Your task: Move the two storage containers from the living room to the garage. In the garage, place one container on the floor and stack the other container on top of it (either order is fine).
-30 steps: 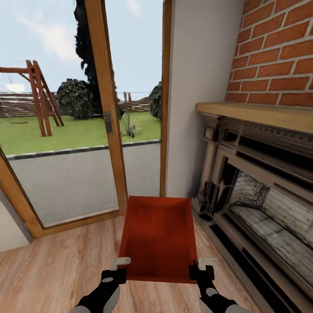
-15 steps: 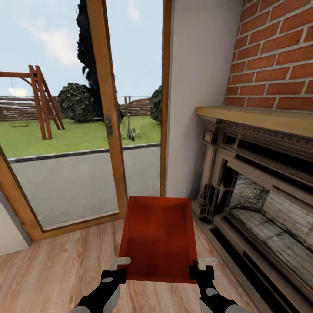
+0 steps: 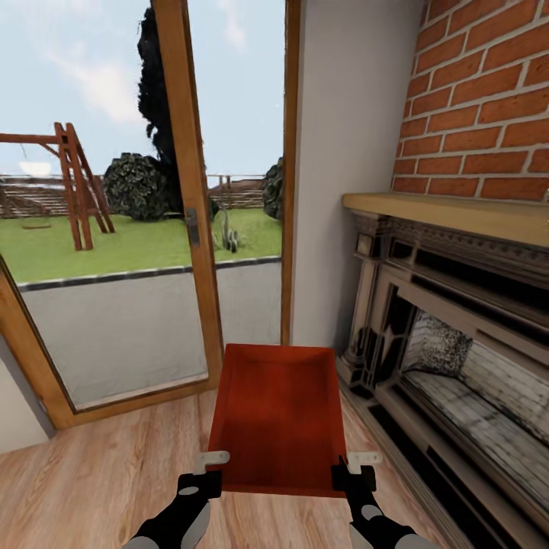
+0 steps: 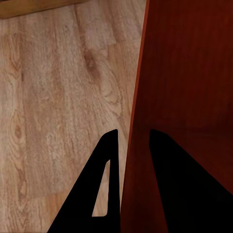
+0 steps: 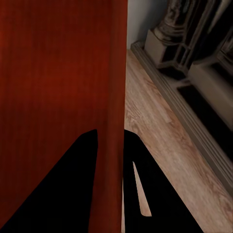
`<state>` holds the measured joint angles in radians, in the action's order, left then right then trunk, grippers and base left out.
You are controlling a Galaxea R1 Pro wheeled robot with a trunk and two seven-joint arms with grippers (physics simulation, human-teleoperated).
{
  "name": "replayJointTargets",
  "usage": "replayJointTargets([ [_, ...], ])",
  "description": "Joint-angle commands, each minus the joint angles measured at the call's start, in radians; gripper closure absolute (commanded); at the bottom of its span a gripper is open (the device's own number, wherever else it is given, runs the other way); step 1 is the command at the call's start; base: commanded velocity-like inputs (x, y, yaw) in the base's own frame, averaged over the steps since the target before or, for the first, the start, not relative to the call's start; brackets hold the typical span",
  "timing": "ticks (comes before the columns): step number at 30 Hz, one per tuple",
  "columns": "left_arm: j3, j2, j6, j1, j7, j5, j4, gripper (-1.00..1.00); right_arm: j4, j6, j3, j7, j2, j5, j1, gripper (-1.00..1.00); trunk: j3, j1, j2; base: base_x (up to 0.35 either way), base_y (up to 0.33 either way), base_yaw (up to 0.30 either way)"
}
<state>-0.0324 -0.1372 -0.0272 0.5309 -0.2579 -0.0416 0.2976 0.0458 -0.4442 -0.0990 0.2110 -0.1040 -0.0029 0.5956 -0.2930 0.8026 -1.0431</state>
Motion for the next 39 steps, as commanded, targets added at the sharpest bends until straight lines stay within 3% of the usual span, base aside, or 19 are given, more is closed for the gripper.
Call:
replayJointTargets([
  [1, -0.007, -0.001, -0.003, 0.0, -0.004, -0.024, -0.003, 1.0, 0.043, -0.007, 0.001, 0.005, 0.0, 0.007, 0.001, 1.0, 0.0, 0.0, -0.001, 0.0, 0.0, 0.0],
  [39, -0.007, -0.001, -0.003, 0.0, -0.004, -0.024, -0.003, 1.0, 0.043, -0.007, 0.001, 0.005, 0.0, 0.007, 0.001, 1.0, 0.06, 0.0, -0.001, 0.0, 0.0, 0.0],
])
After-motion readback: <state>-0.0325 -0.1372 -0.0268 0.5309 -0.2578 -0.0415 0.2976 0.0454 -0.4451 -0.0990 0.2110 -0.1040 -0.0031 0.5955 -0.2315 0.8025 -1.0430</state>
